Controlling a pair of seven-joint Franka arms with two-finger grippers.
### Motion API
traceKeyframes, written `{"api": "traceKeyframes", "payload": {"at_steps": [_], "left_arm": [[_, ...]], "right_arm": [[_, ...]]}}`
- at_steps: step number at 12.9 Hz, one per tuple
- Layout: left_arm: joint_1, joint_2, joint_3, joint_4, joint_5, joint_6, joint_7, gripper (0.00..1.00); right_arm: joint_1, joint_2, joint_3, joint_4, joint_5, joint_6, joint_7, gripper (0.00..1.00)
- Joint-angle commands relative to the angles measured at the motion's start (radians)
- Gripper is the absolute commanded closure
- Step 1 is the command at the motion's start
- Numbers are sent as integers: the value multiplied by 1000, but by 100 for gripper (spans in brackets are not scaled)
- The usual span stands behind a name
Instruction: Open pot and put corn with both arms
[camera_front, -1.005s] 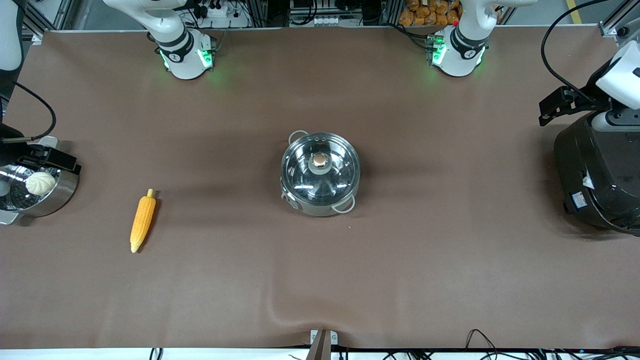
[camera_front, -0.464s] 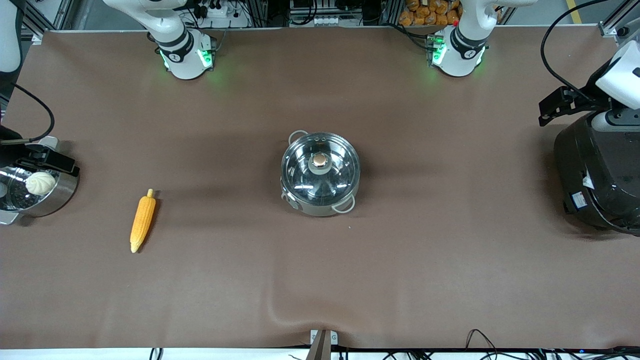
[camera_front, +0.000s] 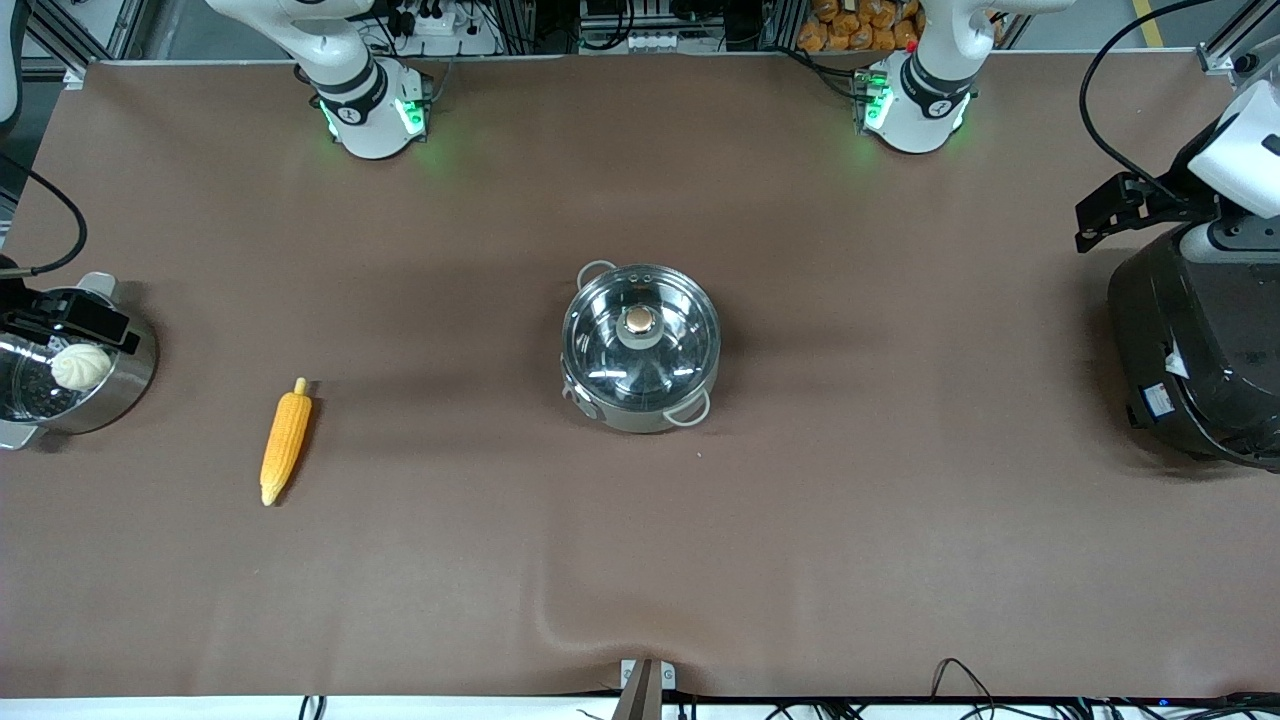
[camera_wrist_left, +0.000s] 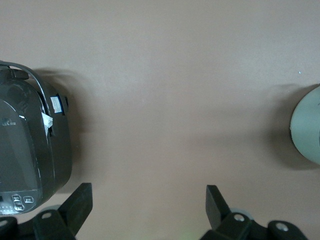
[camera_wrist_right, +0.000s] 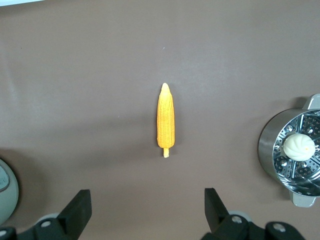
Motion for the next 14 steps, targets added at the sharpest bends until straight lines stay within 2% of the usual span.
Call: {"api": "traceKeyframes", "payload": {"at_steps": [1,14], "left_arm": [[-5,6,0,18,-13,-1,-13,0],[-5,11,-17,18,-10,-1,-21,0]], "right_arm": [[-9,5,5,17,1,-13,0,0],[-10,5,4,17,4,-13,-2,0]]}}
